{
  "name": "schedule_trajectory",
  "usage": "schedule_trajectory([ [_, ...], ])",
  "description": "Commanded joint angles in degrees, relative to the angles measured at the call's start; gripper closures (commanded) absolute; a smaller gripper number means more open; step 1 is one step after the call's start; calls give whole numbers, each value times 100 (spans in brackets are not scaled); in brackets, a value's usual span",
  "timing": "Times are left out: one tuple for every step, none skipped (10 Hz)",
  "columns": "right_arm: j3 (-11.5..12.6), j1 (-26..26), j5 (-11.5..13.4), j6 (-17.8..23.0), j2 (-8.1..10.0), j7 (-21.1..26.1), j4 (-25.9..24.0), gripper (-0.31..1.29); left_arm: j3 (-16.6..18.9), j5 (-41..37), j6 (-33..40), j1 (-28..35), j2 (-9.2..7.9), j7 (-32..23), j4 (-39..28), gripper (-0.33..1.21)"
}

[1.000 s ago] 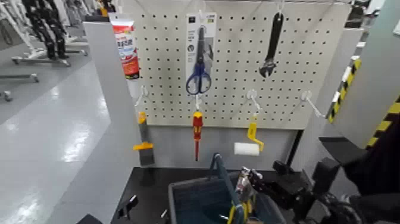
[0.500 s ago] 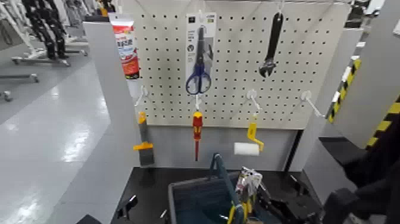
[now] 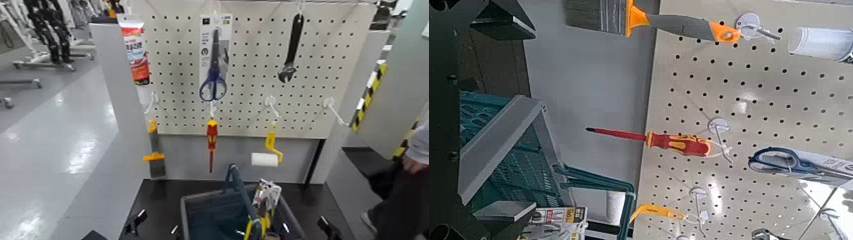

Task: Put the yellow pliers into the crate.

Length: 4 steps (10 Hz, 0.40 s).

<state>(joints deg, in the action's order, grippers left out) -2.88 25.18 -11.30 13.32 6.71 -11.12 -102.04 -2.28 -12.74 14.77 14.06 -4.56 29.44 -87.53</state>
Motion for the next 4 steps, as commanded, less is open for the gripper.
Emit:
schedule_trajectory([
  [-134, 400, 155, 531, -47, 286, 35, 16, 0, 0, -18, 9, -1, 0, -10, 10],
  [-134, 506, 172, 602, -39, 374, 8, 16, 9, 17, -27, 18, 7, 0, -19, 10],
  [-187, 541, 252, 628, -12, 620, -27, 16, 17, 17, -27, 27, 7, 0, -19, 10],
  [-196, 532, 260, 575, -4, 637, -35, 15, 17, 17, -27, 27, 7, 9, -27, 10],
])
